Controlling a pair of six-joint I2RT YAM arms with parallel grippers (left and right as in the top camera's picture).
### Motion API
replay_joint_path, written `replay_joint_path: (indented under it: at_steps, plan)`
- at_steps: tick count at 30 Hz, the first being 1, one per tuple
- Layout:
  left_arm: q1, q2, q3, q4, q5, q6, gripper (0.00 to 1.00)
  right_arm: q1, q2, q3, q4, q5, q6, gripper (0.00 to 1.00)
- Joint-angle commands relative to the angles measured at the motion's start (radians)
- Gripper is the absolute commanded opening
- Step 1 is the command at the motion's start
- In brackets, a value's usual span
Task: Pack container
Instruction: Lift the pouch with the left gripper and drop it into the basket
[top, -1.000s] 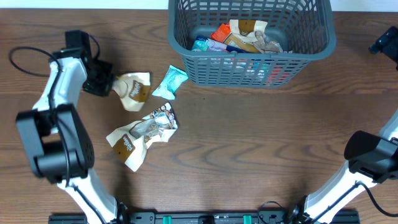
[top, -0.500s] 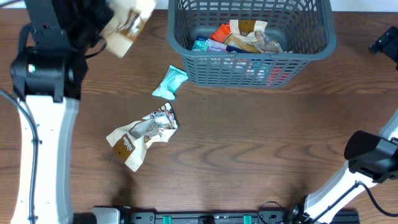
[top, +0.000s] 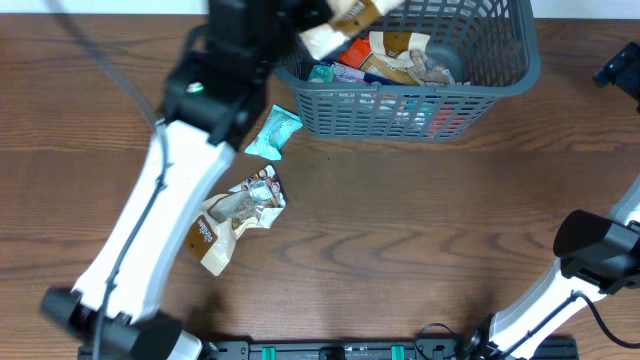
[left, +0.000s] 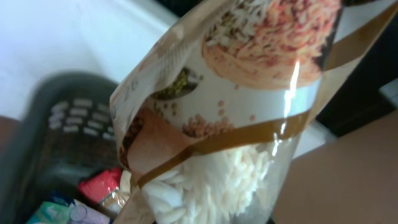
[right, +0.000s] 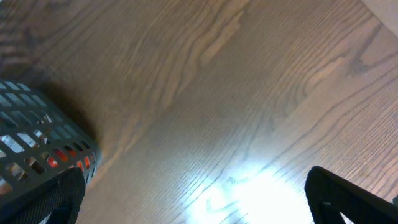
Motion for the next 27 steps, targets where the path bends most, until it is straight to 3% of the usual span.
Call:
replay_joint_path:
  at_steps: [1, 2, 3, 4, 14, 21, 24, 27]
  plan:
    - [-0.006, 0.059, 0.013, 0.031, -0.013, 0.024, 0.1, -0.004, -0.001, -0.004, -0.003, 0.018, -0.012, 0.99]
    - [-0.007, 0.074, 0.013, 0.032, -0.013, 0.024, 0.17, -0.004, -0.001, -0.004, -0.003, 0.018, -0.012, 0.99]
    - [-0.007, 0.091, 0.013, 0.031, -0.013, 0.024, 0.33, -0.004, -0.001, -0.004, -0.003, 0.018, -0.012, 0.99]
    - [-0.007, 0.103, 0.013, 0.031, -0.013, 0.025, 0.37, -0.004, -0.001, -0.004, -0.003, 0.018, -0.012, 0.99]
    - [-0.006, 0.152, 0.014, 0.034, -0.013, 0.035, 0.5, -0.004, -0.001, -0.004, -0.003, 0.018, -0.012, 0.99]
    - [0.002, 0.057, 0.039, 0.033, -0.019, 0.225, 0.72, -0.004, -0.001, -0.004, -0.003, 0.018, -0.012, 0.99]
    - [0.015, -0.036, 0.042, -0.059, -0.107, 0.229, 0.73, -0.004, -0.001, -0.004, -0.003, 0.018, -0.012, 0.99]
    - [0.047, -0.136, 0.042, -0.252, -0.21, 0.226, 0.87, -0.004, -0.001, -0.004, -0.003, 0.018, -0.012, 0.99]
